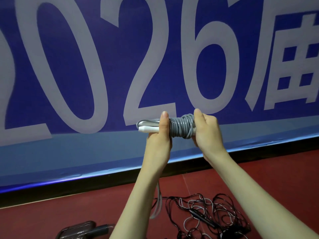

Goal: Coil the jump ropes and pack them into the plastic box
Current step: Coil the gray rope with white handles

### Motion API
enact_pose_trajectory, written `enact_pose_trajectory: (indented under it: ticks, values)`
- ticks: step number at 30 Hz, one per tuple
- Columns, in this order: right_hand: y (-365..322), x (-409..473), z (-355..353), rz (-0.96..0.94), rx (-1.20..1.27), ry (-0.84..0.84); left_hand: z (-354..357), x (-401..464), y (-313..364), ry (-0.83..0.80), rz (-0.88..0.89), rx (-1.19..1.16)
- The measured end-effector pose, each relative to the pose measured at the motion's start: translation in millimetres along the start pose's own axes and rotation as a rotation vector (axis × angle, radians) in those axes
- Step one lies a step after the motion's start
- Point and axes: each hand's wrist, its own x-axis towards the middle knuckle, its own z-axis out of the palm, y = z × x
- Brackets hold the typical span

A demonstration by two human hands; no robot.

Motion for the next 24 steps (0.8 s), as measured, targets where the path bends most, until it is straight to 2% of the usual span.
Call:
enact_pose_trajectory:
  ticks: [3,6,9,12,14,18,24]
  values:
    - [8.0,1.9,-1.7,-0.076,-0.057,0.087,1.4,2.8,-2.3,-0.114,-0.156,0.001]
    - [13.6,9.2,-8.9,-0.042,-0.06,0.185,1.8,0.8,-4.0,-0.305,-0.177,0.109]
    - [20.4,15.9,-18.7,-0.072,-0.129,0.257,0.8,-0.8,-9.9,-0.364,-0.031,0.492]
    - [32.0,17.4,-23.3,-0.221,-0.283,0.252,3.0,-1.0,-16.9,-0.303,0.155,0.876]
    - [39.0,20.5,-27.2,-0.273,-0.361,0.226,3.7,-2.6,-14.4,-0.271,0.264,1.023]
    - [44.2,28.0,-39.1,-0.3,-0.416,0.156,-5.2,-1.4,-7.0,-0.248,0.404,1.158]
    - [41.3,31.2,-46.4,-0.243,-0.378,0.067,-15.7,3.3,-4.0,-0.282,0.511,1.145]
